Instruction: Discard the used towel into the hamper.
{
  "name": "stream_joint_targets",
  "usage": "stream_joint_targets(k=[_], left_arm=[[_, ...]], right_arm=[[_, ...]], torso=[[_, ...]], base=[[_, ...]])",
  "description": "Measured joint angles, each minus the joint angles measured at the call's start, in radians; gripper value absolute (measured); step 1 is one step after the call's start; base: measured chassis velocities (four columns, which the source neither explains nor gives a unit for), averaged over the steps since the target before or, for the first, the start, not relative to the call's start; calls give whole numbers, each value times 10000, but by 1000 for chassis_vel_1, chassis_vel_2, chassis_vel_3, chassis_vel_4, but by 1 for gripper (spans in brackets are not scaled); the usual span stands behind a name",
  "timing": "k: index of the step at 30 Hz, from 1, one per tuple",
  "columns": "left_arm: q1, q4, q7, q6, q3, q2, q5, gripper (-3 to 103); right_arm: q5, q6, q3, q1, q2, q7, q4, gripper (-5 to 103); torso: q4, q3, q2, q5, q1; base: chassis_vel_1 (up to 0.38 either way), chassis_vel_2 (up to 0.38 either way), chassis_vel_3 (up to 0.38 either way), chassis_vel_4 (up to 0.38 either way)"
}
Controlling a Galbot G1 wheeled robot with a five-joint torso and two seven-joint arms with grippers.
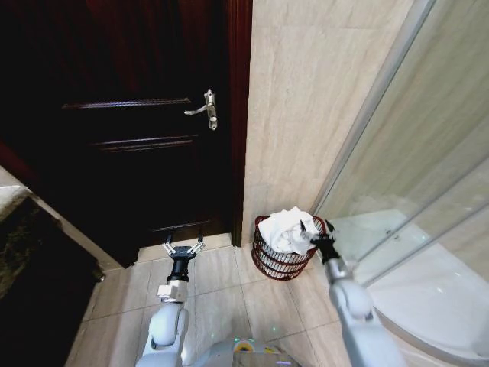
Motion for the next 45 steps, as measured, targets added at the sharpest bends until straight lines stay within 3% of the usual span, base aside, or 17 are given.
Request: stream_joint_targets(k=[2, 11, 21, 27, 36, 45], left_arm=[[70, -93, -70, 28, -105, 0, 18, 100], [397, -353, -447, 87, -208, 0, 9, 100], [534, -435, -693, 57, -227, -1, -107, 100], [452, -419, -767, 54, -232, 0, -166, 100], [385, -253, -779, -15, -292, -1, -211, 100], [225, -210, -782, -29, -389, -1, -465, 100]], right_arm=[[229, -462, -391, 458, -220, -18, -89, 100], [443, -1318, -1998, 755, -494, 426, -119, 100], [1184, -1621, -2137, 693, -1038, 539, -926, 100], [2134, -2486, -2142, 802, -1405, 429, -1651, 100], [2452, -3376, -2127, 1237, -1144, 234, -2877, 100], [2493, -3696, -2187, 1581, -848, 336, -3725, 100]], torso=[[-2, 1, -1, 0, 3], [-4, 1, 0, 0, 4], [-4, 2, 2, 2, 4], [-3, 2, 3, 0, 4], [-3, 2, 4, -1, 4], [-2, 3, 5, -1, 4]], base=[[0, 0, 0, 0], [0, 0, 0, 0], [0, 0, 0, 0], [0, 0, 0, 0], [0, 0, 0, 0], [0, 0, 0, 0]])
